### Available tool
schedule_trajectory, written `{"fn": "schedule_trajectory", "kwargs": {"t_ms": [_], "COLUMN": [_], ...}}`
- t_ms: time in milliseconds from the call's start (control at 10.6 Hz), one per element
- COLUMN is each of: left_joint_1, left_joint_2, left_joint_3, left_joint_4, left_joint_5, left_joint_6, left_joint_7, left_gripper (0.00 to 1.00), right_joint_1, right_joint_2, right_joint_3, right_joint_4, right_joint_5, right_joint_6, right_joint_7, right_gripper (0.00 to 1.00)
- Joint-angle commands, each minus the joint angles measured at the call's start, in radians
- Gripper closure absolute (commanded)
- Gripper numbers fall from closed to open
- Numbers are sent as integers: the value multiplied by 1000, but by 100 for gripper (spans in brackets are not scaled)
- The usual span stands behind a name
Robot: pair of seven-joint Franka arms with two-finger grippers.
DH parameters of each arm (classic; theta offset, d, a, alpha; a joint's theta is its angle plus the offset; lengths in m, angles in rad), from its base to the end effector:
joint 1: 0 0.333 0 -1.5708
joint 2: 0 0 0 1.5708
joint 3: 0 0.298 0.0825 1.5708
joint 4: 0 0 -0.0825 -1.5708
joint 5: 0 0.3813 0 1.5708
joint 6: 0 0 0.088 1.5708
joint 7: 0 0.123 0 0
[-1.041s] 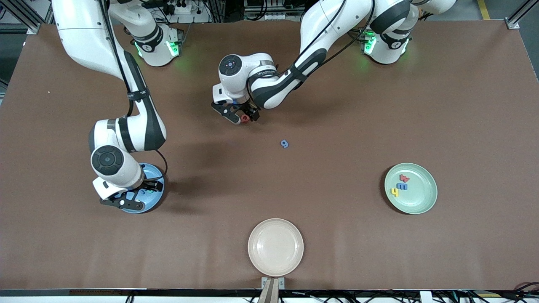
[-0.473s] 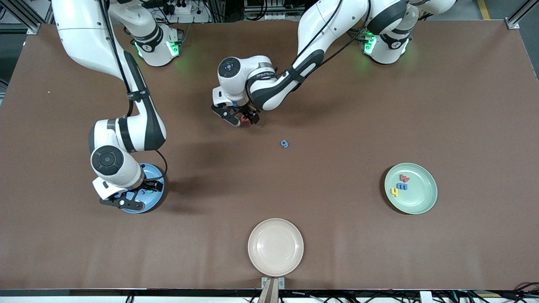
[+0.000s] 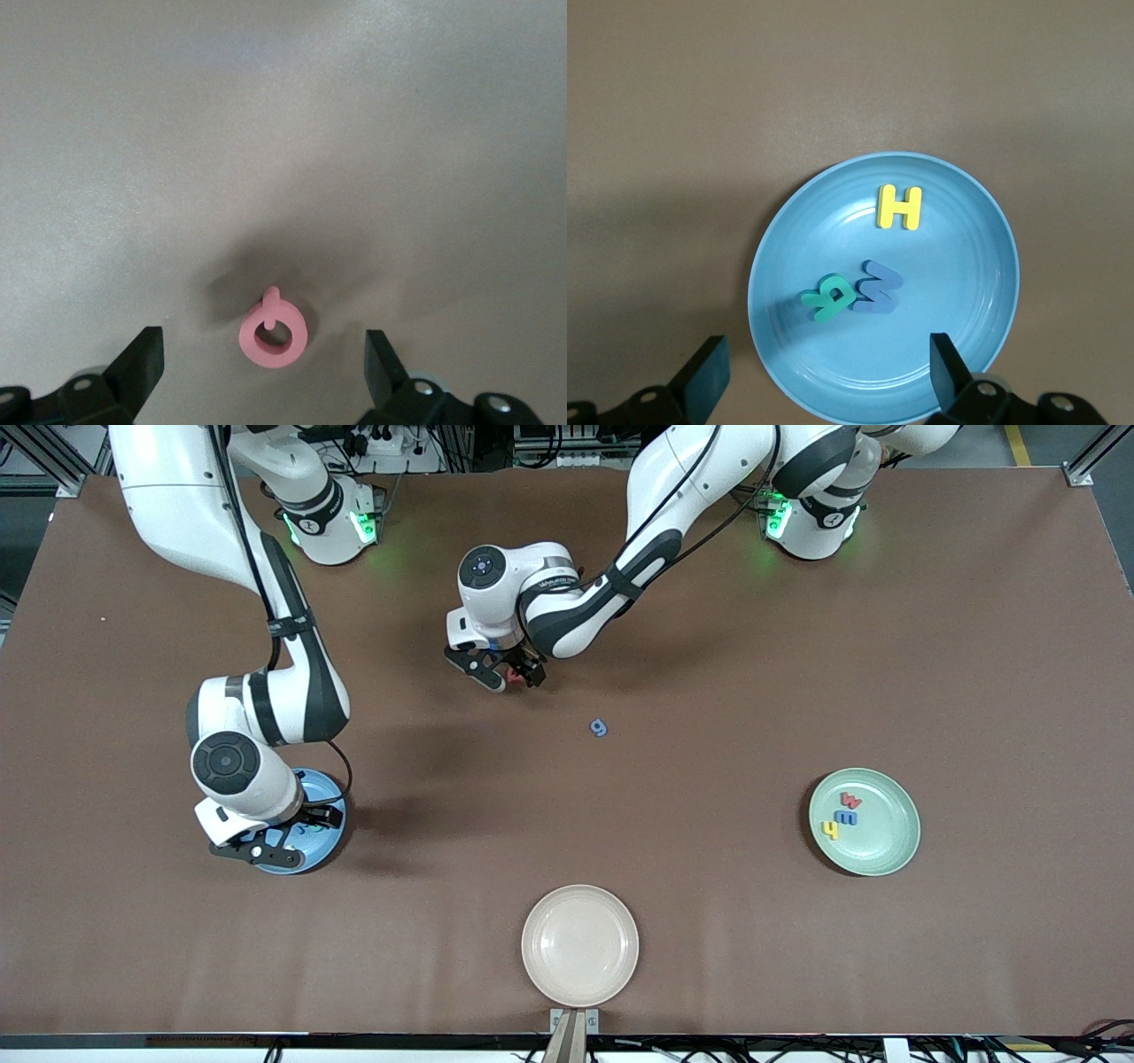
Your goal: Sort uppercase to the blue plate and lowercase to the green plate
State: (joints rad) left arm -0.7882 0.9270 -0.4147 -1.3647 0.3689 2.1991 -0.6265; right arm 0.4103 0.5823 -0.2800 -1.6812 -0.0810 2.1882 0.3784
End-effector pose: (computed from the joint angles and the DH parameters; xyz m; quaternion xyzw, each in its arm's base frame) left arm 0.3235 -0.6392 0.1623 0.9477 -0.3185 -0.0164 0.0069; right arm 0.6524 0.0966 0.2410 0.9905 -0.0790 0.0004 0.1125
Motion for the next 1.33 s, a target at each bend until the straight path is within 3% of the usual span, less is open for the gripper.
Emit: {"fn": "schedule_trajectory", "kwargs": {"t_ms": [0, 473, 852, 1230], "left_joint_1": [12, 202, 351, 466], "left_joint_2": [-5, -60, -140, -185], "left_joint_3": [11, 10, 7, -84], "left_joint_4": [26, 12, -167, -301], "left_joint_5": [-31, -48, 22, 56], "left_joint_6": [-13, -15, -21, 40], "left_joint_7": [31, 94, 203, 205], "left_gripper": [0, 0, 0, 0], "right_joint_1": [-22, -22, -12, 22], "right_joint_2": [-4, -1, 2, -2], "right_joint_3": [19, 19, 24, 63], "right_joint_4": [2, 3, 3, -24], "right_joint_5": [-5, -3, -3, 55], "right_joint_6": [-1, 1, -1, -15], "right_joint_7": [-6, -4, -4, 7], "right_gripper": [0, 0, 0, 0]}}
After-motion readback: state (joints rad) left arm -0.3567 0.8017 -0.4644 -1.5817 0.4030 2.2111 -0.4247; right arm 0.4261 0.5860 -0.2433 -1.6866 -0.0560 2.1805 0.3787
